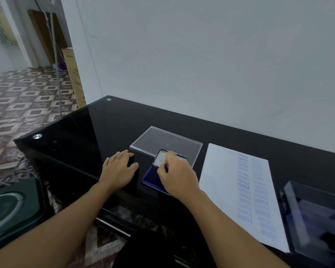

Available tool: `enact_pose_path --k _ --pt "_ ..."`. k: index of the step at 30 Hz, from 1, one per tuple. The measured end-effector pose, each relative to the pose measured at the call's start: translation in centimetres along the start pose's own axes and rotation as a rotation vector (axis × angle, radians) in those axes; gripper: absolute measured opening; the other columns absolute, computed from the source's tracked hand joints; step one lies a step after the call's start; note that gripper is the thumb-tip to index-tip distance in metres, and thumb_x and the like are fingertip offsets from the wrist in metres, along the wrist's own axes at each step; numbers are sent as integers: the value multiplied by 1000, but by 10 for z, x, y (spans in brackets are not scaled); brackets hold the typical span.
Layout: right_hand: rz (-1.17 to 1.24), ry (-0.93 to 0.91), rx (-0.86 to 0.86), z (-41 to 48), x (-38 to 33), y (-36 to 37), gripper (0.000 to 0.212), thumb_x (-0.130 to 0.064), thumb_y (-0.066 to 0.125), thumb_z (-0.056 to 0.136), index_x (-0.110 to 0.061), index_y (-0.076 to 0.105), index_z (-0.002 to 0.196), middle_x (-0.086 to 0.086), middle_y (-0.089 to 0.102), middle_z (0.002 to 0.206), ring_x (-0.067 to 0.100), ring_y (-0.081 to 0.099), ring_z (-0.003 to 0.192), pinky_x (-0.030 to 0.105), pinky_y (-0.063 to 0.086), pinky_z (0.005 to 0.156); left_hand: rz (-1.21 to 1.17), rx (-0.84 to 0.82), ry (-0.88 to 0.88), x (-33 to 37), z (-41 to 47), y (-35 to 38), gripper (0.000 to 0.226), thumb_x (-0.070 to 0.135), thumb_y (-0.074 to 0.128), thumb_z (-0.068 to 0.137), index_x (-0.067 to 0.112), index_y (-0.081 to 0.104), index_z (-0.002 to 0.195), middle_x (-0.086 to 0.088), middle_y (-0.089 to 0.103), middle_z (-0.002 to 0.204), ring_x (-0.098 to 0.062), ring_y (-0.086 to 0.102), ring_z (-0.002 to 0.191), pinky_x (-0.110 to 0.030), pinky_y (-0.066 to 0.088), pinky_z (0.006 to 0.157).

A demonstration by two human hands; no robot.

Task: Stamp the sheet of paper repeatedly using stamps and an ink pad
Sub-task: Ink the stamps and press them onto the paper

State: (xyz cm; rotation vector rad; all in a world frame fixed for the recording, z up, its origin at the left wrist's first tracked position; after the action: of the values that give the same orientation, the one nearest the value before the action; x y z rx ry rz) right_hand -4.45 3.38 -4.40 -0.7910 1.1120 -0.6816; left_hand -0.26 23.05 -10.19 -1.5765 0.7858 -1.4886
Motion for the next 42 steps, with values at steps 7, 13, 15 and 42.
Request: enact_pose_path --k 7,13,15,42 --pt "-44 129 -64 -28 39 -26 30 -32 50 98 -29 32 75 -6 55 78 10 48 66 23 34 50 -167 10 -27 35 -9 -15 23 30 56 90 22 65 110 2 65 112 -21 59 103 -44 50 94" --pt "-74 238 -14 -47 80 -63 22 -29 51 97 -19 41 79 2 57 73 19 54 64 32 39 54 -168 77 189 108 -23 -4 26 26 54 90 18 64 112 0 60 119 -22 54 110 -40 46 96" --pt "-104 274 -14 -49 97 -76 21 -30 52 97 -20 45 81 1 59 73 16 54 62 30 41 54 -176 64 263 134 -26 5 28 23 53 90 16 62 116 -1 59 123 -22 50 117 -40 44 98" --pt "-172 342 -40 74 212 -131 20 -31 51 98 -14 53 87 5 62 83 19 55 67 36 47 63 142 -95 455 247 101 126 45 30 35 98 12 47 138 -8 44 143 -30 35 133 -50 28 111"
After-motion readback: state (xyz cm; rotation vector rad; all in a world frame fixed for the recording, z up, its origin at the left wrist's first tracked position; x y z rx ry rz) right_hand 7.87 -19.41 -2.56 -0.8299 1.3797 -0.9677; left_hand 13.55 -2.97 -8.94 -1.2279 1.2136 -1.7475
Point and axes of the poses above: each hand's wrist, its own z-axis towards the middle knuckle, its own y-axis out of the palm, x = y × z, the point moved 4 cm from there along z, towards the middle knuckle
